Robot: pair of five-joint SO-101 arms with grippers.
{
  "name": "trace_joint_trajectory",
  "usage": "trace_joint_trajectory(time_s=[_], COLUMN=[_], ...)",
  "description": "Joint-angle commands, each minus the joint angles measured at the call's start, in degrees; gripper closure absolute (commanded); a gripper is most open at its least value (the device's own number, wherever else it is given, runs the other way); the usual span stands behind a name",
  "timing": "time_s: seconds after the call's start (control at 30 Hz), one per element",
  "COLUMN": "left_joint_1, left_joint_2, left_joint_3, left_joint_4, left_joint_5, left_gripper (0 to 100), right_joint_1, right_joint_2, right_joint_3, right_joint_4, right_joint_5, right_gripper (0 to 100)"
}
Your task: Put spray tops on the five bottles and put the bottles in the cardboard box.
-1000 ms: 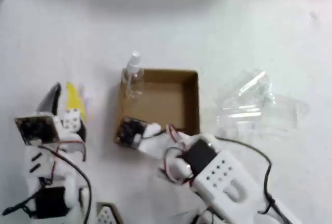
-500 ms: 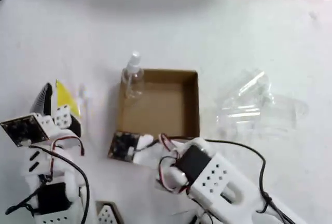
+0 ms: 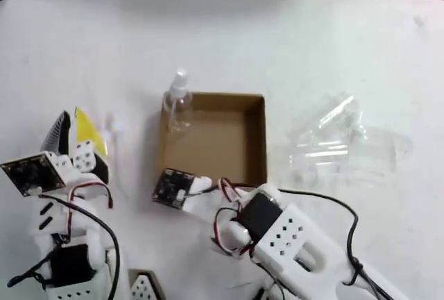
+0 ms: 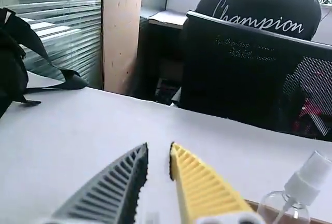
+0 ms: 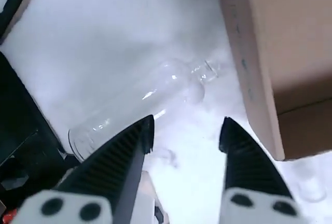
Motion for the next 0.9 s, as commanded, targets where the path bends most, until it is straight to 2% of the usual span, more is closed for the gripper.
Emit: trace_joint_trajectory(time_s=[0.0,0.47,0.67,0.8,0.87], left_joint_1=[-0.48,-0.48,-0.57,-0.57,-0.57], left_joint_2=[-0.4,-0.4,-0.4,-0.4,-0.4], left_joint_3=[-0.44,-0.53,-0.53,-0.53,-0.53], left_joint_4=[-1.76,-1.85,-1.85,-1.85,-1.85], left_joint_5=[0.7,0.7,0.62,0.62,0.62], left_gripper=[93,93,93,93,93], right_joint_1=[0.57,0.48,-4.44,-3.03,-1.98], right_joint_2=[-0.75,-0.75,-0.75,-0.66,-0.66], right_joint_3=[-0.35,7.21,7.3,7.56,7.56], right_joint_4=[-0.84,-7.96,-10.42,-14.37,-13.32], right_joint_5=[-2.73,-3.25,-3.69,-12.4,-12.75], right_gripper=[79.2,81.1,81.1,79.6,74.3])
